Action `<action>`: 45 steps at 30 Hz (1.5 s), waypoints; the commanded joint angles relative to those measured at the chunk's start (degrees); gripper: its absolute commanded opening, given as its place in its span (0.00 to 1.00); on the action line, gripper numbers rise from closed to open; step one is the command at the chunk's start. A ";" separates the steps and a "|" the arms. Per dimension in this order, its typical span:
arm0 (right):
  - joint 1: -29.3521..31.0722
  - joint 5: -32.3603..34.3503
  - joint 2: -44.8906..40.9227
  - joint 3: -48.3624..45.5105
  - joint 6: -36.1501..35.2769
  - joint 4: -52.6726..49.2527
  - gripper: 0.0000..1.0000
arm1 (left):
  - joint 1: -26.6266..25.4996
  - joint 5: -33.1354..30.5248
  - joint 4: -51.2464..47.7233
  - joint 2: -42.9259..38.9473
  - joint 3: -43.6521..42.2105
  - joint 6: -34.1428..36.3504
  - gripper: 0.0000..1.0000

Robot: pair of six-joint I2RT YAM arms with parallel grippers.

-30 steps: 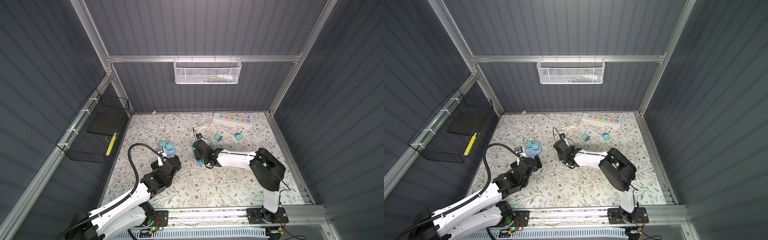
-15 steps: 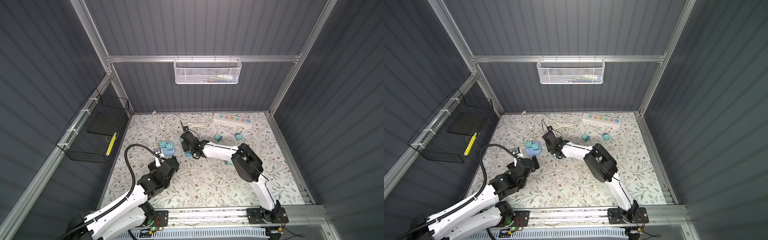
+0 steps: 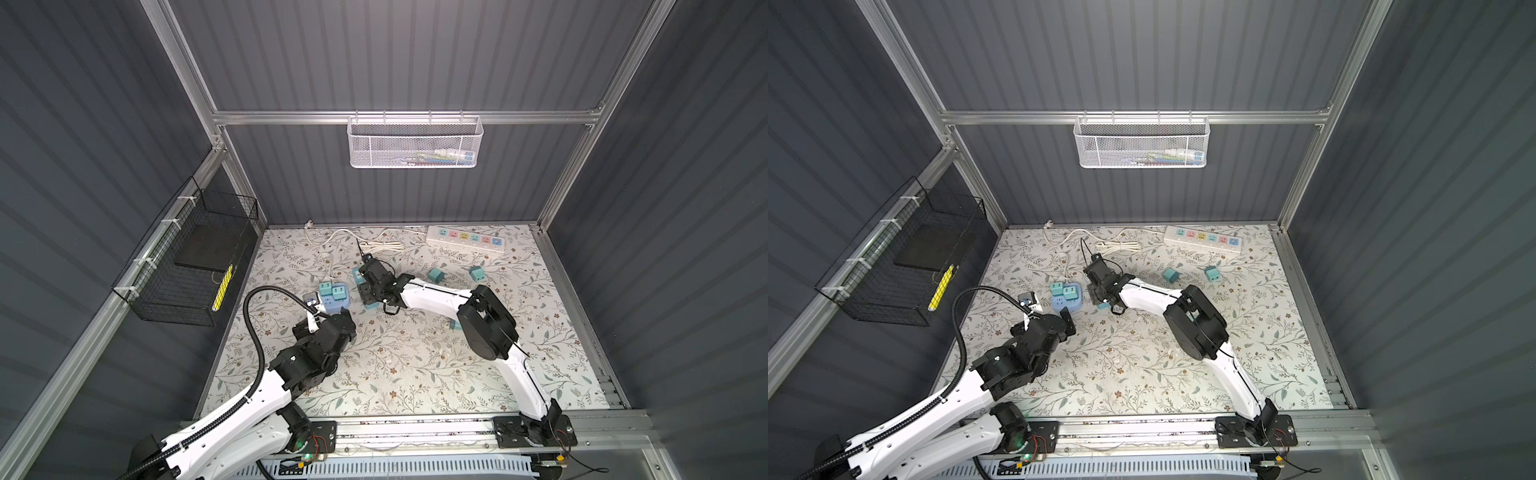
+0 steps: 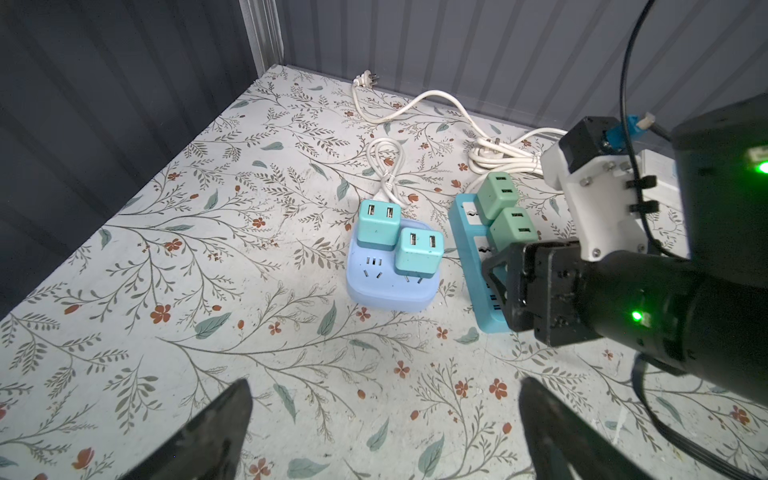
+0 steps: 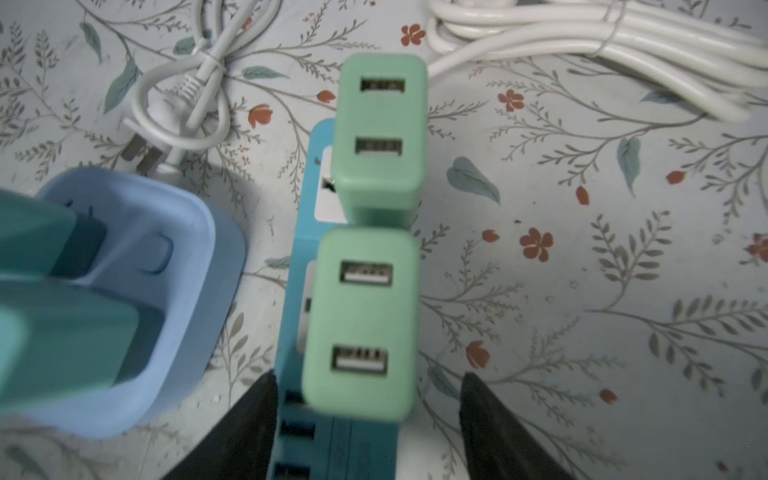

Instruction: Insert the plug

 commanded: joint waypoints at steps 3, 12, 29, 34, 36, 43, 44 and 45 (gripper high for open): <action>-2.87 -2.14 -12.55 -5.23 0.42 0.55 0.74 | 0.41 0.32 0.51 1.67 3.45 2.16 1.00; -10.66 -5.93 -18.27 -8.71 0.12 -2.62 0.75 | 0.42 2.21 3.16 5.65 4.84 3.81 1.00; -45.51 -15.84 -14.78 -3.91 3.85 -14.87 0.95 | 1.12 4.34 3.91 10.62 8.99 6.01 1.00; -52.00 -22.18 -4.75 8.35 4.66 -20.45 0.99 | 1.24 4.33 3.59 11.87 10.48 6.62 1.00; -54.02 -24.71 -0.87 14.24 4.49 -24.47 0.99 | 1.20 5.73 4.36 12.34 11.01 8.72 1.00; -57.01 -24.93 8.17 27.65 4.31 -29.71 0.99 | 1.24 6.45 5.03 12.78 10.39 8.49 1.00; -57.14 -24.53 9.18 29.05 4.45 -30.22 0.99 | 1.20 6.37 5.07 12.93 10.49 8.57 1.00; -57.34 -24.30 10.05 30.14 4.85 -30.59 0.99 | 1.27 6.38 5.04 13.06 10.62 8.80 1.00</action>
